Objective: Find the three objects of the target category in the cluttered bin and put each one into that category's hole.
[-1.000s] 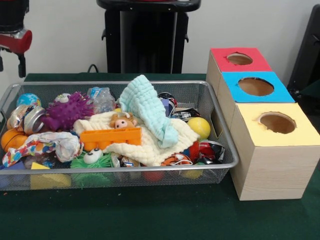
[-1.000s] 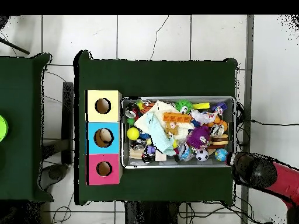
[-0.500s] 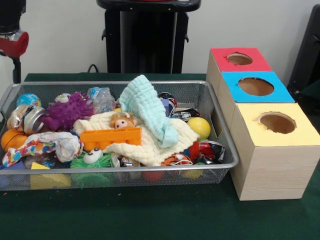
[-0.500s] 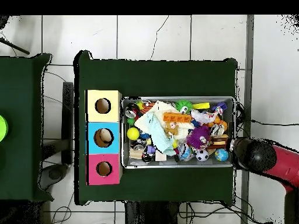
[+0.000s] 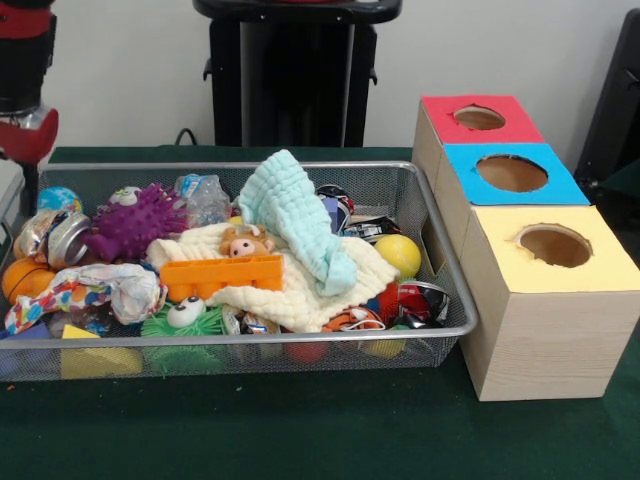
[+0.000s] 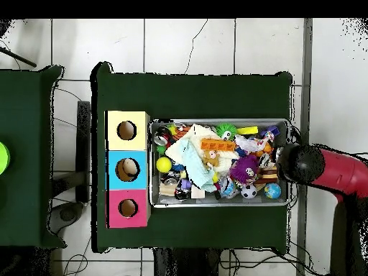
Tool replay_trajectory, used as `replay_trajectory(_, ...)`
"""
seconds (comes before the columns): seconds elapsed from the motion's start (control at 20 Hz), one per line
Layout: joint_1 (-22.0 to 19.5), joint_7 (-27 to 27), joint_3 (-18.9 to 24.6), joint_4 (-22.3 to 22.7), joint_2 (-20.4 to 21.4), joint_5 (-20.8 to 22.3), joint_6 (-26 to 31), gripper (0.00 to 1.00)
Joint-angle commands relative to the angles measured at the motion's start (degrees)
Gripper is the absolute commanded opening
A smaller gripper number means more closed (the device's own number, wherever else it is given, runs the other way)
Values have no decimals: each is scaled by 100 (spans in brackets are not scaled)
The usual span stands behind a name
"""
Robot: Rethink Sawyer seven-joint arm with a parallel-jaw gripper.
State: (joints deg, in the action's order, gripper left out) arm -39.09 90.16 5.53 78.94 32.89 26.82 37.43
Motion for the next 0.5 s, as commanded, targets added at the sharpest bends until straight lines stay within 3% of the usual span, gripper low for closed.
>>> replay_trajectory(0.05,480,1539,-328,-869,-857,-259,426,100)
replay_trajectory(0.35,1000,1875,-743,-1483,-1346,-458,599,100)
replay_trajectory(0.5,1124,1953,-929,-1552,-1457,-559,480,100)
